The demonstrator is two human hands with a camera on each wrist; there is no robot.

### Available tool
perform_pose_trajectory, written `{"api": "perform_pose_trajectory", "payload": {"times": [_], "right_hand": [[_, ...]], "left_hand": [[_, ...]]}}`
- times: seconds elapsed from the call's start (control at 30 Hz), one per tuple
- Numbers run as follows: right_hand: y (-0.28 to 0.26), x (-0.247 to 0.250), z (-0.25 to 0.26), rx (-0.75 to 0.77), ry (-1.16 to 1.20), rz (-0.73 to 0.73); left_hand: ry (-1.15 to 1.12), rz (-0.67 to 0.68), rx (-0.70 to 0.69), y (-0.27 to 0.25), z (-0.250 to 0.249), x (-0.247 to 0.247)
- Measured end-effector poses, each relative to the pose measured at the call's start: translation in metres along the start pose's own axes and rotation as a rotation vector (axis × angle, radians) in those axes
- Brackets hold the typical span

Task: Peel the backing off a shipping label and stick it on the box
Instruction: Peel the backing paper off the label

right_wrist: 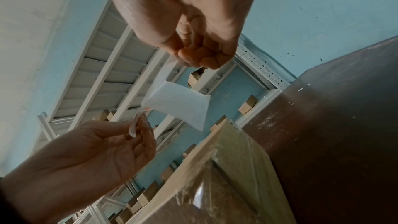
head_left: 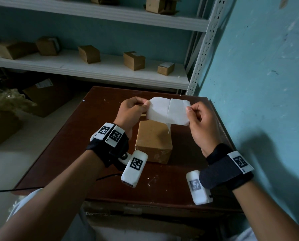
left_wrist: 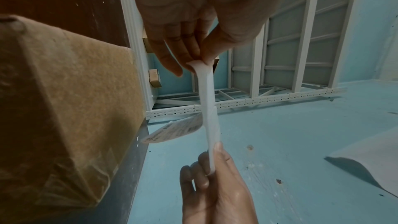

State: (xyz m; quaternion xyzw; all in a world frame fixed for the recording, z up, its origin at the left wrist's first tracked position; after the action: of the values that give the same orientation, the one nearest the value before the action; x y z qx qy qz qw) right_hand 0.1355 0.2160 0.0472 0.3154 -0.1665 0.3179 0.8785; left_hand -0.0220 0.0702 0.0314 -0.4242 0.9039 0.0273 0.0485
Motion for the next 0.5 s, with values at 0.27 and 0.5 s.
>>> {"api": "perform_pose_trajectory", "payload": {"times": [0.27, 0.5], "right_hand": [[0.0007, 0.0011, 0.0006, -0.003, 0.003, -0.001], [0.0001, -0.0002, -0.0021, -0.037, 0.039, -0.017]], "left_hand": [[-0.003, 0.005, 0.002, 0.0013, 0.0005, -0.0002], [-0.076, 0.042, 0.05, 0.0005, 0.0035, -0.003]]}}
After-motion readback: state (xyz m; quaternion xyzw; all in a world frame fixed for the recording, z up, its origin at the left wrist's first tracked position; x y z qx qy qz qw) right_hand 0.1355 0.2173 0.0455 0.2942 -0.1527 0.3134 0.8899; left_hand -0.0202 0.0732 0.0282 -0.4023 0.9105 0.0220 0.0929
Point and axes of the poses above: each hand's wrist, its own y-axis towards the middle knuckle, its own x-axis out of the back of the hand, z = x × y, the point moved 6 cm from there along y, towards the middle knuckle, and after that the axes turned 4 degrees about z, right-handed, at the moved point
